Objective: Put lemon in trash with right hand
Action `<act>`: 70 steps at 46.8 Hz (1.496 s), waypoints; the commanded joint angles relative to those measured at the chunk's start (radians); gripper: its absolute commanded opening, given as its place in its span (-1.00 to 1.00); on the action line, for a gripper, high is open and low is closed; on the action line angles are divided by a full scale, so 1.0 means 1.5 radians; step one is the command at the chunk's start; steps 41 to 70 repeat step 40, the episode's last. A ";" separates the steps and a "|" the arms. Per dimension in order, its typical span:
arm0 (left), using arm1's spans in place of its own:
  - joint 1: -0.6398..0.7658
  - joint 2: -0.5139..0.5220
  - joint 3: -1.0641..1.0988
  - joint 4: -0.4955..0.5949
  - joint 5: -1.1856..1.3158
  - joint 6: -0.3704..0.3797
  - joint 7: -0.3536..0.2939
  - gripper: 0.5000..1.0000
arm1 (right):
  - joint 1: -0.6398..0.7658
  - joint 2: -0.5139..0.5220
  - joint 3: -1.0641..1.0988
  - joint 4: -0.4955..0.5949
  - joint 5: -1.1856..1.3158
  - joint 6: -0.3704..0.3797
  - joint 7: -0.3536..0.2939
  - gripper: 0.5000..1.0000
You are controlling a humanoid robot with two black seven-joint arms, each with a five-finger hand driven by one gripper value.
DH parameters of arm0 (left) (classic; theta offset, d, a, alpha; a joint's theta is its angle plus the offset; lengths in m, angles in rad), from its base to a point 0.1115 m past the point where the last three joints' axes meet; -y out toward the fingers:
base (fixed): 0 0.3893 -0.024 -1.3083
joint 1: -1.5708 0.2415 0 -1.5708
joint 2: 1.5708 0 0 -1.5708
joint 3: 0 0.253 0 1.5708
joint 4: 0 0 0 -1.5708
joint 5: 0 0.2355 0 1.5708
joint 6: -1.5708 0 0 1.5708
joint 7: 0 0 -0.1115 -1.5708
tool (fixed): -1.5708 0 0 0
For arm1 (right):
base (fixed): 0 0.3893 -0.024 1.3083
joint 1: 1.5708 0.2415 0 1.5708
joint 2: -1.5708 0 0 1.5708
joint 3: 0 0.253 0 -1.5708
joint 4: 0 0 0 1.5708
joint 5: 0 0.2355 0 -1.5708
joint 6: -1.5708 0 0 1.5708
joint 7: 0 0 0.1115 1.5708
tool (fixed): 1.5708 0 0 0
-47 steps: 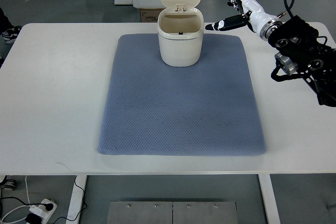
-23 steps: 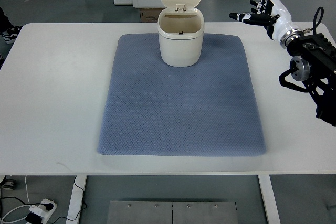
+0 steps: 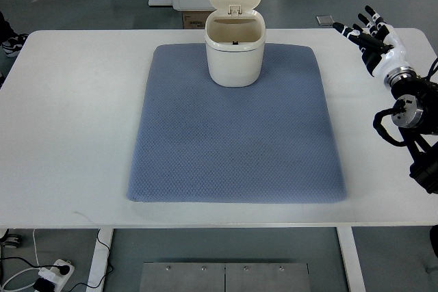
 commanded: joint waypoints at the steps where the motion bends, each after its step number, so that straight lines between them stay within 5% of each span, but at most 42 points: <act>1: 0.000 0.000 0.000 0.000 0.000 0.000 0.000 1.00 | -0.015 0.004 0.016 0.001 0.002 0.000 0.014 0.99; 15: 0.000 0.000 0.000 0.000 0.000 -0.001 0.000 1.00 | -0.071 0.035 0.041 0.009 0.004 0.005 0.036 1.00; 28: 0.000 0.000 0.000 0.000 0.000 0.000 0.000 1.00 | -0.141 0.039 0.069 0.105 0.004 0.007 0.035 1.00; 70: 0.000 0.000 0.000 0.000 0.000 0.000 0.000 1.00 | -0.171 0.060 0.108 0.122 0.005 0.008 0.037 1.00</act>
